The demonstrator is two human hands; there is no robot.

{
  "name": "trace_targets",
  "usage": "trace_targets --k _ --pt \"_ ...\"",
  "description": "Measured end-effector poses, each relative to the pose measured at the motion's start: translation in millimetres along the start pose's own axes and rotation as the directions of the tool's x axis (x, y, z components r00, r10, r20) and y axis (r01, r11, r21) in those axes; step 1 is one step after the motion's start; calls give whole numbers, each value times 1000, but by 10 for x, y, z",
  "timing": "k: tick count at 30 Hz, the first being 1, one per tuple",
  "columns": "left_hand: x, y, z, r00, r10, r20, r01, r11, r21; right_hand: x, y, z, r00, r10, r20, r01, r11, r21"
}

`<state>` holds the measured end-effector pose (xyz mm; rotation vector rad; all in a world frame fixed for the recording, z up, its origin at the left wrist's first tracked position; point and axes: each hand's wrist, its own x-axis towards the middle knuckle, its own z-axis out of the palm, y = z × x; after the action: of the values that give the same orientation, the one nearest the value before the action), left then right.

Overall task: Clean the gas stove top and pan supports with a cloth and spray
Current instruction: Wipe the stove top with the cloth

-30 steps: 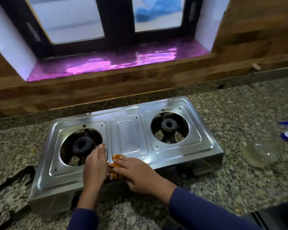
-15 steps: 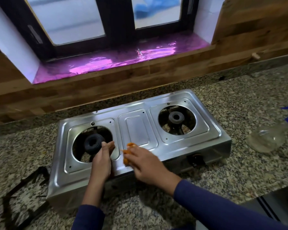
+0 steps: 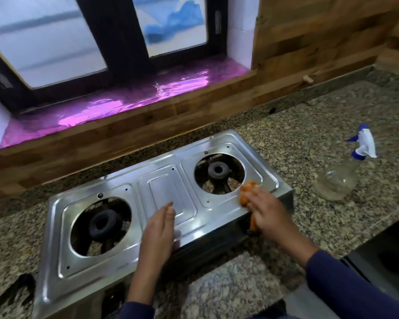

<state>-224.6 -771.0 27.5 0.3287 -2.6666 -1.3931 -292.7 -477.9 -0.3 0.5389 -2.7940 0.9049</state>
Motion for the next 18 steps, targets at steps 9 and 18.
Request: trace_targets --k 9,18 --pt "297 1018 1427 940 264 216 -301 940 161 341 652 -268 1000 7 -19 -9 993 -119" --pt "462 1445 2195 894 377 241 -442 832 335 324 1305 -467 985 174 -14 -160 934 319"
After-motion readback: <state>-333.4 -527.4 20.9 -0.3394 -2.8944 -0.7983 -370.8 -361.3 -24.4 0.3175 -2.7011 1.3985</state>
